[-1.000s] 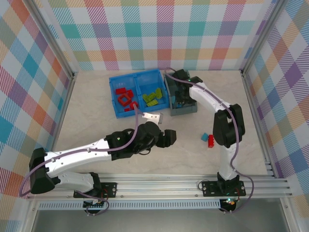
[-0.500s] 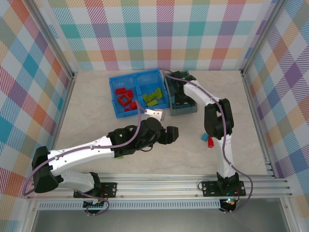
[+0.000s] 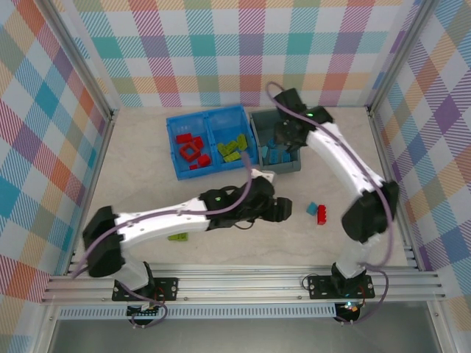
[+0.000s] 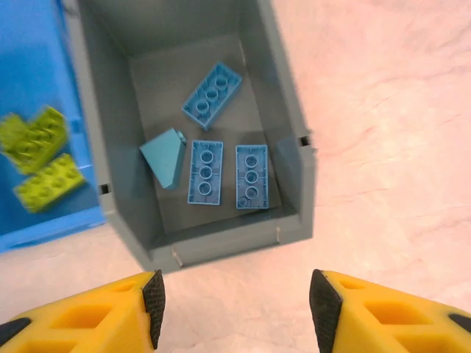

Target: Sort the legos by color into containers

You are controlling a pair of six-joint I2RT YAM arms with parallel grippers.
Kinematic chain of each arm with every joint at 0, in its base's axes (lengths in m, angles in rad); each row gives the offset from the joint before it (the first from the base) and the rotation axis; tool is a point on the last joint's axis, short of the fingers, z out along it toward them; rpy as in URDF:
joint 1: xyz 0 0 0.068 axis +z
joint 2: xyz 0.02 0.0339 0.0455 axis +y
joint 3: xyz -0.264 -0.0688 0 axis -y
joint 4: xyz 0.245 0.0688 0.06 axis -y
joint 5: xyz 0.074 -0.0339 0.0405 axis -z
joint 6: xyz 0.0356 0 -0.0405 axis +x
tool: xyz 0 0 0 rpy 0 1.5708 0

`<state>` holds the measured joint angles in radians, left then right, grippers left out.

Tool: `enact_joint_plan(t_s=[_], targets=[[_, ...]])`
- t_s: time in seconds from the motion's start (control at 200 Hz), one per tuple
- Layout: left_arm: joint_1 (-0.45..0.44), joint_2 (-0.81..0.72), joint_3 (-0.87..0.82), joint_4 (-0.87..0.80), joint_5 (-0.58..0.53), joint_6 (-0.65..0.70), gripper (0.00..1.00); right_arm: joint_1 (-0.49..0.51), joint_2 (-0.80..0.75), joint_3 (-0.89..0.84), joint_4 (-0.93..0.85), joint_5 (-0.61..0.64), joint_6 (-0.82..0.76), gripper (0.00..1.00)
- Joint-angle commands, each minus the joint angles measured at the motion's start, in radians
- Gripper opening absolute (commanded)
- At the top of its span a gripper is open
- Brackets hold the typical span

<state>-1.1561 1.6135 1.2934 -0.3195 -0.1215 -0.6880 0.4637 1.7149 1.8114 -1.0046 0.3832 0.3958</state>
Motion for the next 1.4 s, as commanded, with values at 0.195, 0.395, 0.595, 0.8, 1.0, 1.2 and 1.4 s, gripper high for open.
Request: enact_joint_plan(t_s=[0.195, 0.395, 0.595, 0.8, 1.0, 1.2, 1.4], targets=[[-0.095, 0.498, 0.543, -0.324, -0.068, -0.130, 0.75, -0.074, -0.451, -0.247, -0.165, -0.076, 0.032, 0.60], [-0.106, 0.713, 0.772, -0.400, -0.058, -0.219, 0.74, -0.074, -0.716, -0.289, -0.265, -0.234, 0.042, 0.69], [-0.115, 0.832, 0.904, -0.411, -0.128, -0.253, 0.71, -0.074, -0.872, -0.271, -0.377, -0.309, 0.066, 0.70], [-0.116, 0.929, 1.000, -0.376, -0.160, -0.236, 0.66, -0.075, -0.970, -0.255, -0.438, -0.297, 0.088, 0.70], [-0.115, 1.027, 1.125, -0.412, -0.173, -0.222, 0.57, -0.074, -0.979, -0.241, -0.448, -0.292, 0.093, 0.70], [-0.104, 1.054, 1.139, -0.407, -0.225, -0.210, 0.44, -0.074, -0.985, -0.261, -0.432, -0.311, 0.103, 0.70], [-0.094, 1.082, 1.178, -0.425, -0.218, -0.173, 0.21, -0.075, -0.997, -0.302, -0.412, -0.326, 0.115, 0.70]])
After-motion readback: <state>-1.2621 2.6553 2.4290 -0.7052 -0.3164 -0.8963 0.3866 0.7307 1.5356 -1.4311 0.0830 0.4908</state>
